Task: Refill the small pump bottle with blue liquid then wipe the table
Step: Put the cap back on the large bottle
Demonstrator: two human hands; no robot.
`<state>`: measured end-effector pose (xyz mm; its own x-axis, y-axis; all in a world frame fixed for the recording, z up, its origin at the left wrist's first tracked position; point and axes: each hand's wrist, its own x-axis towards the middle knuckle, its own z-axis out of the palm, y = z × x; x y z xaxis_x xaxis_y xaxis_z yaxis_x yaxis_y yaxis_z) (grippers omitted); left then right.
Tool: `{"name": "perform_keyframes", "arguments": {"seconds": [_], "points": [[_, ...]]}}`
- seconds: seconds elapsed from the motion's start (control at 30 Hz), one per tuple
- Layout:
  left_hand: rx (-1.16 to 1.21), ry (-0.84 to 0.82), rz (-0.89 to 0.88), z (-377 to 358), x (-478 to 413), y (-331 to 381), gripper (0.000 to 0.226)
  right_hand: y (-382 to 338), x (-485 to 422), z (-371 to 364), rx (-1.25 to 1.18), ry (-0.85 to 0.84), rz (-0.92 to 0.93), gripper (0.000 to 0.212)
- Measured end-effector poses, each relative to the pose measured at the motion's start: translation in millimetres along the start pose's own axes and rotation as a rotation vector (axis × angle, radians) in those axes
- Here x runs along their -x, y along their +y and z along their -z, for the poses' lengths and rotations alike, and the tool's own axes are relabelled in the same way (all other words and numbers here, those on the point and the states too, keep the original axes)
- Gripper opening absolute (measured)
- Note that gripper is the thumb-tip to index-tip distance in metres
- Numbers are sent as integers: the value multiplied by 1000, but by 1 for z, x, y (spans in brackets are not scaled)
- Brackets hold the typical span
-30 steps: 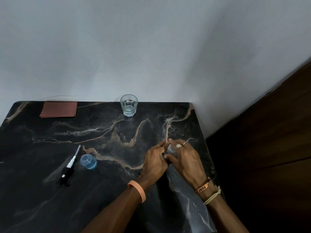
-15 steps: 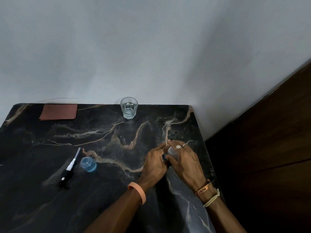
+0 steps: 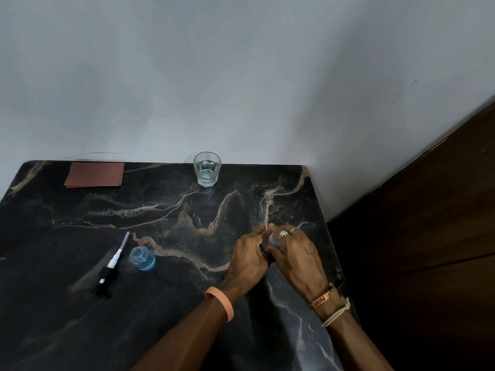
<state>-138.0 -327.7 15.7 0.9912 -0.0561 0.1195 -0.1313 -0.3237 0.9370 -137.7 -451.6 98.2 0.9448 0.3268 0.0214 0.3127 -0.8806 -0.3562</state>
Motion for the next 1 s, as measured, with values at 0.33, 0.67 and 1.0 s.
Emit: {"name": "perform_keyframes", "arguments": {"seconds": [0.33,0.67,1.0], "points": [[-24,8,-6,0,1,1,35,0,0,1,-4,10,35,18],[-35,2,-15,0,1,0,32,-4,0,3,100,-32,43,17],[-55,-11,2,0,1,0,40,-5,-1,5,40,-20,37,15]]}}
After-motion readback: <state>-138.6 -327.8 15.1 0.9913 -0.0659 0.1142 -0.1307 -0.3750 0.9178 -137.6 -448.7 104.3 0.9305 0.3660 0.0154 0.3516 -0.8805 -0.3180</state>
